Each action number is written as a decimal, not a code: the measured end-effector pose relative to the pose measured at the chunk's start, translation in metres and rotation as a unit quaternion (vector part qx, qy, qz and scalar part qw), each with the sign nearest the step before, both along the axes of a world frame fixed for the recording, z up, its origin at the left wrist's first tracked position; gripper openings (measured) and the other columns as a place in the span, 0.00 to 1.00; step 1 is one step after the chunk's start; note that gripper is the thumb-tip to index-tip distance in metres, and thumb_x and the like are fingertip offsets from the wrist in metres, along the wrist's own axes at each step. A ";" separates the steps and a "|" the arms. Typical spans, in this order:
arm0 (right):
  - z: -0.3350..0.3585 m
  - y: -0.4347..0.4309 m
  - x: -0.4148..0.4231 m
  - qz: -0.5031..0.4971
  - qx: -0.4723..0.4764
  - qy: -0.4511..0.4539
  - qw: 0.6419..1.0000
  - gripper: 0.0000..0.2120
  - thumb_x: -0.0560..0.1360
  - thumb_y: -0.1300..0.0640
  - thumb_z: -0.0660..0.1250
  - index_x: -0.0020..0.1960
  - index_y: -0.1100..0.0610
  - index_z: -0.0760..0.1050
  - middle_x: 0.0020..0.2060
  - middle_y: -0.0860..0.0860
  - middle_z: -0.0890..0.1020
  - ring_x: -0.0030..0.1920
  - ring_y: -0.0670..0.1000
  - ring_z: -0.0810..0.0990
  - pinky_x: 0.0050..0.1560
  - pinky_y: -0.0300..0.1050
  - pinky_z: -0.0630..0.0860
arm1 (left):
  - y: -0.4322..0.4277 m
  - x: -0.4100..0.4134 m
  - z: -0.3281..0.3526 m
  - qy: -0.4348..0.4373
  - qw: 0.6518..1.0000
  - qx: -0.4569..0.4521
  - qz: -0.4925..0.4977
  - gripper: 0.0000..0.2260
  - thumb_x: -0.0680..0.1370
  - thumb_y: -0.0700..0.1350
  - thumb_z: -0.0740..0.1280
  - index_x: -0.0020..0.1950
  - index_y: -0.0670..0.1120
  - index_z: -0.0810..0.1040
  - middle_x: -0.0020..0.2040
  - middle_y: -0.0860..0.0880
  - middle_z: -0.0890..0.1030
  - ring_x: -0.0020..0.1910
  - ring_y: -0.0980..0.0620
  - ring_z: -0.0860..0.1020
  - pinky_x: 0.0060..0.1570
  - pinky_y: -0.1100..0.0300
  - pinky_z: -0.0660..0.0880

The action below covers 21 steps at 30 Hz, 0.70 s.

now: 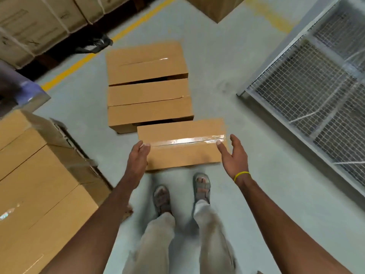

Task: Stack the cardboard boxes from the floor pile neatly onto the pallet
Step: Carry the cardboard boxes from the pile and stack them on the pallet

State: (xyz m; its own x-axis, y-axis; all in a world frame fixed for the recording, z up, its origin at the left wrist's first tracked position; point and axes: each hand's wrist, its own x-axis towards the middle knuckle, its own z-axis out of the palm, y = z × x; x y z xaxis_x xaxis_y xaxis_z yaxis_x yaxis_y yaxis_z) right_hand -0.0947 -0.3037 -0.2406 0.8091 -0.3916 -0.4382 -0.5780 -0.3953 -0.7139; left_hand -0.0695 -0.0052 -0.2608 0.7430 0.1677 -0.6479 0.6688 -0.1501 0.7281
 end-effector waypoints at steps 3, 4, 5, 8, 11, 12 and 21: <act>-0.109 -0.032 0.040 -0.040 -0.001 0.005 0.999 0.30 0.80 0.43 0.65 0.77 0.55 0.65 0.74 0.52 0.71 0.74 0.52 0.68 0.75 0.49 0.63 | -0.007 0.030 -0.103 0.007 0.999 0.019 0.051 0.23 0.86 0.50 0.62 0.81 0.46 0.66 0.73 0.48 0.71 0.70 0.48 0.72 0.67 0.50 0.73; -0.146 -0.044 0.050 -0.051 -0.006 0.007 0.999 0.29 0.81 0.43 0.65 0.77 0.55 0.66 0.73 0.52 0.72 0.73 0.52 0.69 0.75 0.49 0.64 | -0.008 0.039 -0.138 0.002 0.998 0.032 0.060 0.22 0.86 0.50 0.62 0.80 0.46 0.67 0.74 0.48 0.72 0.71 0.49 0.72 0.70 0.50 0.71; -0.176 -0.055 0.059 -0.057 -0.009 0.011 0.998 0.28 0.81 0.43 0.64 0.76 0.55 0.67 0.73 0.52 0.73 0.73 0.52 0.70 0.74 0.48 0.64 | -0.005 0.046 -0.168 -0.002 0.997 0.050 0.064 0.22 0.86 0.50 0.62 0.80 0.46 0.68 0.75 0.48 0.72 0.72 0.49 0.72 0.73 0.49 0.69; -0.272 -0.085 0.079 -0.066 -0.020 0.030 0.997 0.27 0.81 0.42 0.63 0.75 0.55 0.68 0.72 0.52 0.74 0.71 0.52 0.71 0.73 0.46 0.64 | 0.001 0.064 -0.267 -0.006 0.992 0.108 0.059 0.21 0.86 0.51 0.62 0.79 0.47 0.69 0.76 0.49 0.72 0.75 0.50 0.69 0.77 0.54 0.64; -0.343 -0.106 0.091 -0.050 -0.042 0.052 0.997 0.29 0.82 0.43 0.62 0.78 0.55 0.64 0.75 0.52 0.70 0.74 0.52 0.68 0.75 0.47 0.62 | 0.010 0.075 -0.332 0.004 0.982 0.180 0.056 0.12 0.86 0.50 0.63 0.69 0.51 0.76 0.65 0.52 0.76 0.66 0.49 0.72 0.69 0.56 0.67; -0.360 -0.111 0.094 -0.050 -0.046 0.062 0.996 0.30 0.82 0.41 0.61 0.79 0.55 0.63 0.76 0.52 0.69 0.75 0.53 0.66 0.76 0.47 0.61 | 0.012 0.078 -0.347 0.001 0.977 0.205 0.052 0.07 0.85 0.50 0.64 0.61 0.51 0.76 0.59 0.51 0.78 0.61 0.47 0.73 0.66 0.53 0.70; -0.396 -0.117 0.104 -0.072 -0.011 0.189 0.979 0.30 0.77 0.33 0.59 0.64 0.56 0.75 0.63 0.56 0.78 0.62 0.60 0.76 0.65 0.55 0.69 | 0.025 0.092 -0.372 0.138 0.948 0.275 0.079 0.36 0.73 0.61 0.75 0.72 0.41 0.69 0.68 0.41 0.77 0.67 0.37 0.75 0.69 0.43 0.71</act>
State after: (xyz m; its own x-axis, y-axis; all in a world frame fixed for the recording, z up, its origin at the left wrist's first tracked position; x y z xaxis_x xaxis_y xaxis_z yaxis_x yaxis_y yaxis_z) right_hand 0.0092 -0.4210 -0.6365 0.5271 -0.5017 -0.6859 -0.8498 -0.3034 -0.4311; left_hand 0.0223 0.0199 -0.6326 0.4951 0.6320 -0.5962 0.8684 -0.3383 0.3625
